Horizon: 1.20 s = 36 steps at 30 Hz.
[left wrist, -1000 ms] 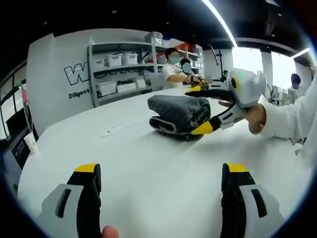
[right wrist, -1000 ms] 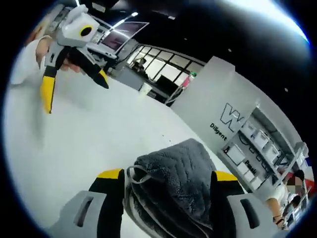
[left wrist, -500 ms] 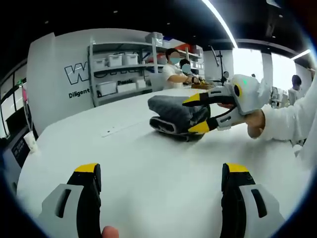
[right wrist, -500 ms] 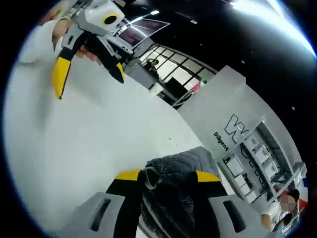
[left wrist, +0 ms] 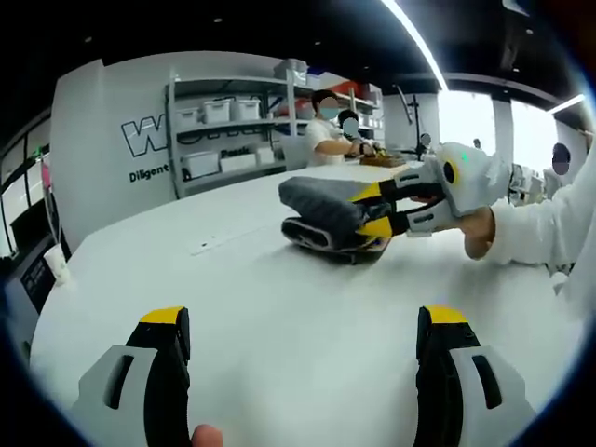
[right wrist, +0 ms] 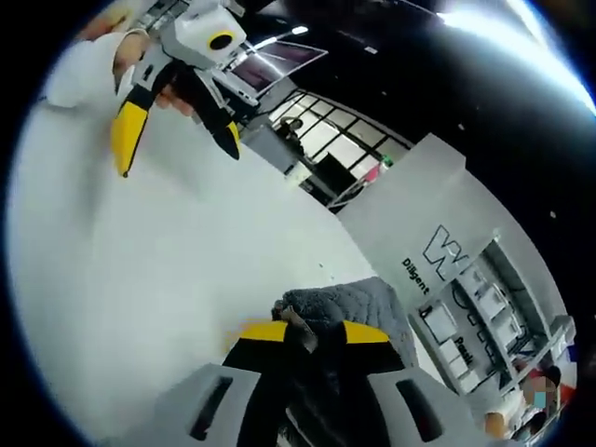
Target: Open the folded towel by lifting each exposed corner and separating the folded layers until the towel lies flat within the target outline without major curled edges
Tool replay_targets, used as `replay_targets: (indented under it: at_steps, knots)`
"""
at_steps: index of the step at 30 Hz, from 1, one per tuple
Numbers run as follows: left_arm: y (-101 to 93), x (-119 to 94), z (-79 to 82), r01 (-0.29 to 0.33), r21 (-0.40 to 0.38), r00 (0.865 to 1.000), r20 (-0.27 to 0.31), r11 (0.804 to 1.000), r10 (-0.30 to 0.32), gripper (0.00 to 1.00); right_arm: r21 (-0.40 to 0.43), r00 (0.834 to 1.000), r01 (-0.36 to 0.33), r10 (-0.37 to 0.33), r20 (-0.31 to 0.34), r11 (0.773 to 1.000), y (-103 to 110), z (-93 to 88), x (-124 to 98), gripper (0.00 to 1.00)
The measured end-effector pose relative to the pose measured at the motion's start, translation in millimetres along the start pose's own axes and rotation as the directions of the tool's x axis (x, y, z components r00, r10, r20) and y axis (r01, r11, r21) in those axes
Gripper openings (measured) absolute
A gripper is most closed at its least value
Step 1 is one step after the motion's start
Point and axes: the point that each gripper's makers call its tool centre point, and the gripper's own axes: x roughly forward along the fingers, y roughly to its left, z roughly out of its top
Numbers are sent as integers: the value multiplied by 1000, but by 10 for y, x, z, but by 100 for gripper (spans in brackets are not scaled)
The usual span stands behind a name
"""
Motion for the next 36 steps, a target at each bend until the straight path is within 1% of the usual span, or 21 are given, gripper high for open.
replay_targets:
  at_steps: [4, 5, 8, 12, 15, 19, 22, 28, 33, 36]
  knots:
    - [10, -1, -11, -2, -6, 1000, -2, 1000, 2, 100, 6, 1000, -7, 6, 16, 1000, -9, 2, -17, 6]
    - [11, 1, -12, -1, -7, 1000, -3, 1000, 1, 100, 31, 1000, -4, 3, 25, 1000, -22, 3, -26, 5]
    - [3, 3, -13, 0, -4, 1000, -4, 1000, 0, 100, 66, 999, 5, -7, 40, 998, -67, 5, -55, 2]
    - [-2, 5, -17, 1, -4, 1000, -6, 1000, -1, 100, 140, 996, 34, -46, 80, 990, -173, 28, -107, 1]
    - [1, 7, -24, 0, -5, 1000, -8, 1000, -1, 100, 216, 988, 76, -103, 116, 973, -310, 33, -175, 0]
    - [6, 13, -47, -1, -9, 1000, -15, 1000, 0, 100, 219, 982, 110, -141, 129, 969, -438, 3, -268, 0]
    - [8, 15, -59, -2, -11, 1000, -19, 1000, 1, 100, 259, 974, 138, -178, 139, 956, -568, -31, -343, 0]
    - [-4, 4, -49, -2, -8, 1000, -17, 1000, 2, 100, 298, 963, 177, -228, 145, 938, -764, -97, -468, 0]
    - [5, 14, -49, 0, -8, 1000, -20, 1000, 0, 100, 322, 954, 210, -266, 140, 923, -892, -153, -549, 0]
    - [4, 23, -48, 3, -8, 1000, -23, 1000, -3, 100, 320, 948, 238, -291, 128, 917, -995, -224, -605, 0]
